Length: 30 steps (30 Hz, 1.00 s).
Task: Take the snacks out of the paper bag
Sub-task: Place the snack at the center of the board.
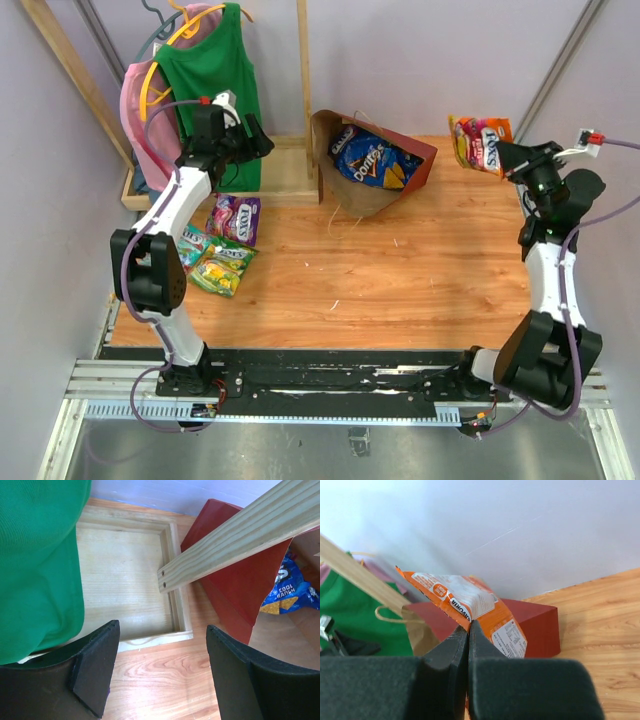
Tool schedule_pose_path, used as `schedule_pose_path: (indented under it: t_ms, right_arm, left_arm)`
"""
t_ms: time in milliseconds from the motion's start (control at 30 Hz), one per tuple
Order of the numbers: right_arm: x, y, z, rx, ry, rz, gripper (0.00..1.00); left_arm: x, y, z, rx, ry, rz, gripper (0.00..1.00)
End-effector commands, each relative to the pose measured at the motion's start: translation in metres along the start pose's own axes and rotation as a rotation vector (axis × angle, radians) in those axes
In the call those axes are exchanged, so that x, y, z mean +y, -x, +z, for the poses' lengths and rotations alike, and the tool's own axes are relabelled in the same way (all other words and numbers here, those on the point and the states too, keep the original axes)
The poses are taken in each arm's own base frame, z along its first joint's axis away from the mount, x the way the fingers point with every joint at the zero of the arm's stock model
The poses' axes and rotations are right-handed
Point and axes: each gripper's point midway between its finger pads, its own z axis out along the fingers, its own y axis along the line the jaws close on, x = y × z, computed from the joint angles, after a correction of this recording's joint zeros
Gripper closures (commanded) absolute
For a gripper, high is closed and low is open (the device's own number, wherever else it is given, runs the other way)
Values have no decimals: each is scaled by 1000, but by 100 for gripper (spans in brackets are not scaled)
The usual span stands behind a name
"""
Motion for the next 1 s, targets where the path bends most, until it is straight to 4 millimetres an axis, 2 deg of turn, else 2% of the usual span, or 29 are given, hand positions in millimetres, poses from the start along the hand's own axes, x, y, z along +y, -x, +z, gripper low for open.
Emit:
schedule_pose_path:
  t_ms: [0,133,367,467,600,667,767,933,967]
  right_arm:
    - [-10,45,8,-156,20,98,99]
    - [-39,30,17,-125,4,183,99]
    - [-100,-38,6,-14,-194,304,99]
    - [-115,-60,6,28,-233,353,99]
    - [-118,-83,28,110,-226,405,99]
    - [-126,-94,42,131,-243,425,99]
    - [-135,-92,68,102,-237,428,99]
    - [-153,-75,114,38,-134,496,99]
    - [-166,-87,119,49,-131,543,99]
  left_arm:
    - [-12,23,-16,-67,-40,9,26]
    - [-12,24,-18,-70,-37,14,26]
    - [-14,24,-20,-70,-43,12,26]
    - [-15,23,-20,-69,-51,11,26]
    - [-17,21,-18,-59,-65,8,26]
    - [-17,21,-18,-59,-63,10,26]
    - [-14,21,-19,-58,-52,14,26]
    - [-18,21,-20,-58,-68,13,26]
    - [-18,21,-20,-58,-70,13,26]
